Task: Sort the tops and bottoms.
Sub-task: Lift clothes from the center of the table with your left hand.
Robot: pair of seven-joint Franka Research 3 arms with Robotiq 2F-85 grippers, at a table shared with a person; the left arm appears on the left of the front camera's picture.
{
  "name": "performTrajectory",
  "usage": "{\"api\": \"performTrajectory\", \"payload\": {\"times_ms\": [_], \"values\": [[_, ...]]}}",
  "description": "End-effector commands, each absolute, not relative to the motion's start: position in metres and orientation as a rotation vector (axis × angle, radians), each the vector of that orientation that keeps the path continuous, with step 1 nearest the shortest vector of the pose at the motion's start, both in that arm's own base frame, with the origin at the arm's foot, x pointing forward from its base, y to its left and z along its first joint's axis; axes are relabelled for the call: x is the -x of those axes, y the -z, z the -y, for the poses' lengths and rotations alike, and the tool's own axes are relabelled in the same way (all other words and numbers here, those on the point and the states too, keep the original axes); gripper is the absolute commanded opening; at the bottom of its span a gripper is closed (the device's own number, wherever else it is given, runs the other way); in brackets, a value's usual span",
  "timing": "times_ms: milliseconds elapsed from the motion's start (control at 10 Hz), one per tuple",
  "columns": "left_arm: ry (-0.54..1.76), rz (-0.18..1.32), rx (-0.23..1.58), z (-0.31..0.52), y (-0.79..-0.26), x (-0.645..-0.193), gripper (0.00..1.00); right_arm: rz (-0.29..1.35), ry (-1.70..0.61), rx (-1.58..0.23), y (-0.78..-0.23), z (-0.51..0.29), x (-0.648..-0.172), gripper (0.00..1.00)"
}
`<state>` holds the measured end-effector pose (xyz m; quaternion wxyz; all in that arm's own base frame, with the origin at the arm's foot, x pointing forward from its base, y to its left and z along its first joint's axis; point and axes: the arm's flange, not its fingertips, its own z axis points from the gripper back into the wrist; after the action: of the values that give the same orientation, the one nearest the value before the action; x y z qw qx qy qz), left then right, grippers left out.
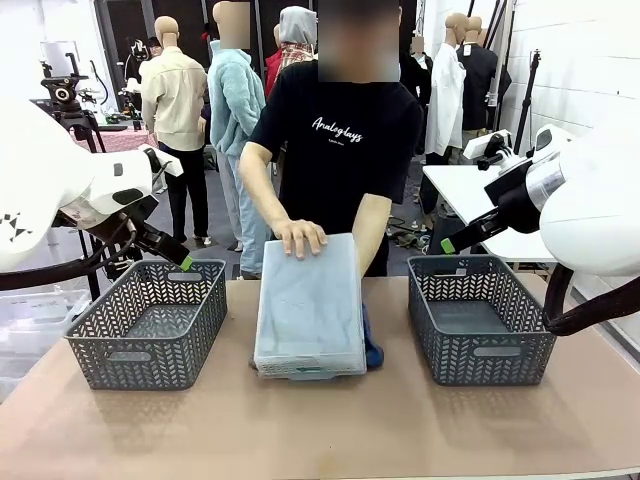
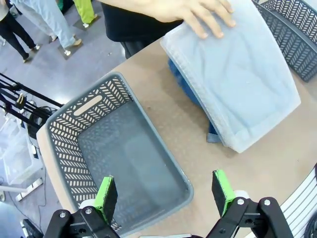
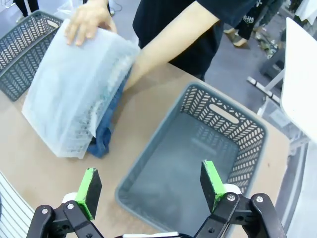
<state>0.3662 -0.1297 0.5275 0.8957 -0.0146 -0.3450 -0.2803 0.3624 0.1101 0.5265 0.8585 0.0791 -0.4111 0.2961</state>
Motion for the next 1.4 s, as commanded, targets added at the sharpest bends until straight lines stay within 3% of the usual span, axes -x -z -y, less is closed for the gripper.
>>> {"api": "performTrajectory", "payload": {"times_ms": [0, 1300], "values": [[0.585, 0.717, 0.023, 0.1273, -0.5277, -0.3672, 1.00, 0.863, -0.625, -0.167, -0.5262, -0.1101, -0.3625, 1.00], [0.585, 0.717, 0.023, 0.1273, -0.5277, -0.3672, 1.00, 0.863, -0.625, -0.167, -0.5262, -0.1101, -0.3625, 1.00]]}}
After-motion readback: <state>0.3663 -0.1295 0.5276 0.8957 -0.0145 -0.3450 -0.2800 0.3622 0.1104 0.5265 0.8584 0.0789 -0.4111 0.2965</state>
